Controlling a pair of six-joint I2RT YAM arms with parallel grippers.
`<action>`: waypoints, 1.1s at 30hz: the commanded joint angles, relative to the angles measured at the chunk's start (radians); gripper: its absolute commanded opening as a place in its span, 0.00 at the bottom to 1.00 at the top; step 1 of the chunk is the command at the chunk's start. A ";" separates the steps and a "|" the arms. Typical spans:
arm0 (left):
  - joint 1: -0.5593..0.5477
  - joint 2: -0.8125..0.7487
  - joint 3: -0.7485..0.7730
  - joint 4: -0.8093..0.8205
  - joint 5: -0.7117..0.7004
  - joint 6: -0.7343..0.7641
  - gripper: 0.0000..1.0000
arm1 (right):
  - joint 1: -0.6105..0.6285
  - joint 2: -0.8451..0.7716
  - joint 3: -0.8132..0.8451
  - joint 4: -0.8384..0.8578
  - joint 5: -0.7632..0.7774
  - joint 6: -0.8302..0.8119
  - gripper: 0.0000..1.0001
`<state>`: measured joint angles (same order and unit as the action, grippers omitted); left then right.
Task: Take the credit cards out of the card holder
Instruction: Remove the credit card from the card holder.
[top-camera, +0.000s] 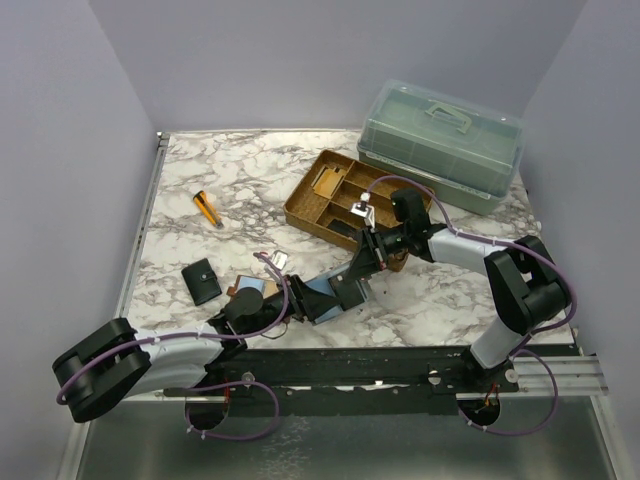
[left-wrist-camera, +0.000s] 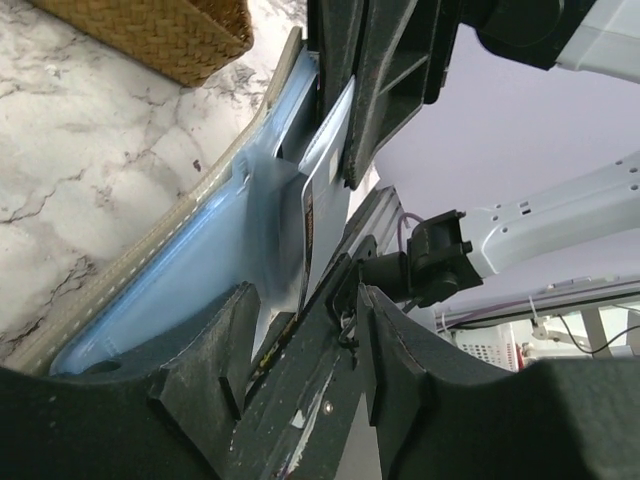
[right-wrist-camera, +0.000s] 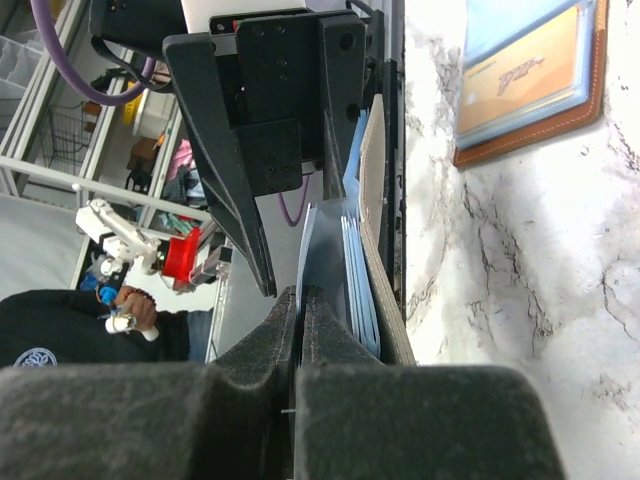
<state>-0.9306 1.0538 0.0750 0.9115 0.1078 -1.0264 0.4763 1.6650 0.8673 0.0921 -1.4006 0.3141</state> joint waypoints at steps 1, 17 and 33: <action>0.005 0.013 0.034 0.069 -0.002 0.037 0.48 | 0.001 -0.010 -0.020 0.102 -0.113 0.082 0.00; 0.006 0.048 0.043 0.122 -0.039 0.033 0.34 | 0.000 0.007 -0.024 0.119 -0.129 0.098 0.00; 0.008 0.134 0.091 0.131 -0.071 0.023 0.05 | 0.001 0.008 0.004 -0.017 -0.015 -0.001 0.00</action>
<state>-0.9287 1.1706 0.1333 1.0000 0.0807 -1.0115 0.4732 1.6665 0.8574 0.1196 -1.4174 0.3347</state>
